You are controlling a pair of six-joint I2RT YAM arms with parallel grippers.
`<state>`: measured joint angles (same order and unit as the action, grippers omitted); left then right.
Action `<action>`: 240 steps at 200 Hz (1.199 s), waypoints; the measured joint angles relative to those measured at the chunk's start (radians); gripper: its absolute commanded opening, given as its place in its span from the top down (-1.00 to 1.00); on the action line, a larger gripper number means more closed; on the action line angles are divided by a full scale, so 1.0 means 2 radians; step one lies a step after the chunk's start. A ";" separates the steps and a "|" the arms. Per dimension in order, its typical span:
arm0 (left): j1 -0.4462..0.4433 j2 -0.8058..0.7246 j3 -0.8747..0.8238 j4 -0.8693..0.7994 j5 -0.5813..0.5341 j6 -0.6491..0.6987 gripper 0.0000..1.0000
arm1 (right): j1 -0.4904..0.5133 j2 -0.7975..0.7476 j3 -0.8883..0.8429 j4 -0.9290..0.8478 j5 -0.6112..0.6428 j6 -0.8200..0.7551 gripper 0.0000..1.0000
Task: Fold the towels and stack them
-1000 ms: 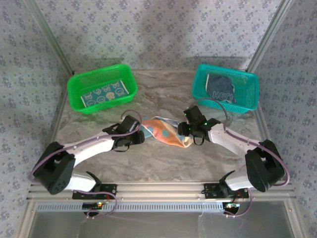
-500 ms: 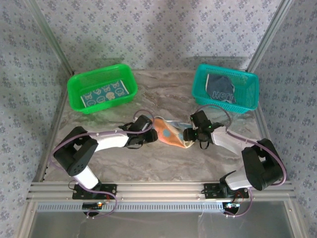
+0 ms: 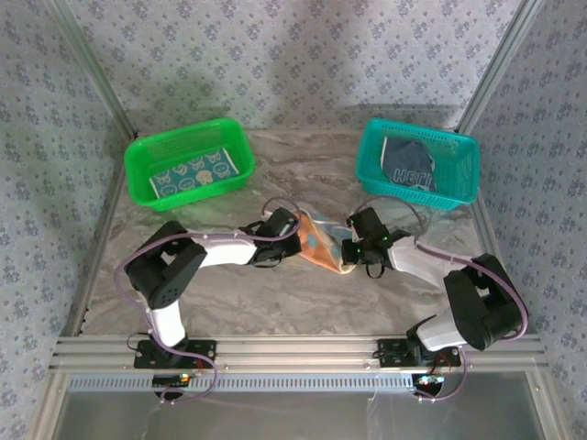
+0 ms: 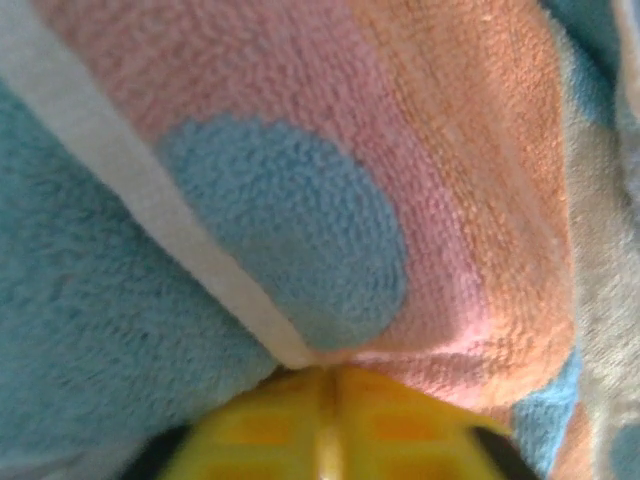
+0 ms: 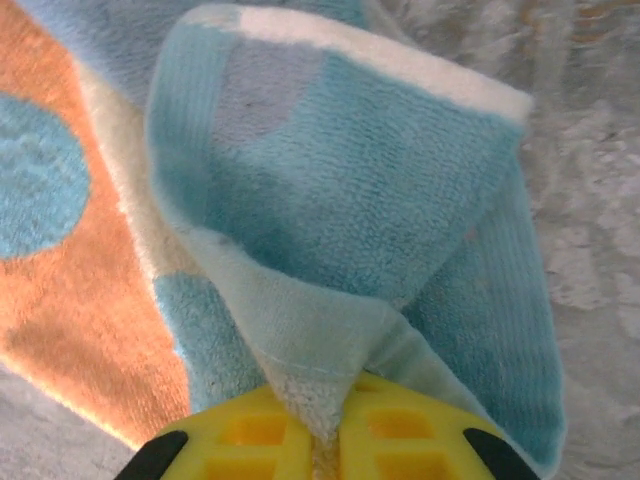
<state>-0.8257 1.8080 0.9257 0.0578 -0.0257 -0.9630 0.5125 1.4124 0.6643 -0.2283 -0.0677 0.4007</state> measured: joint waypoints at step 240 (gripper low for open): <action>0.072 -0.083 0.219 -0.308 -0.080 0.151 1.00 | 0.037 -0.017 0.130 -0.075 -0.051 0.093 0.97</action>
<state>-0.6811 1.6424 1.3636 -0.5591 -0.1856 -0.6617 0.5865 1.3777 0.9241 -0.3775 -0.1707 0.5861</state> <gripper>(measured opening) 0.049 0.062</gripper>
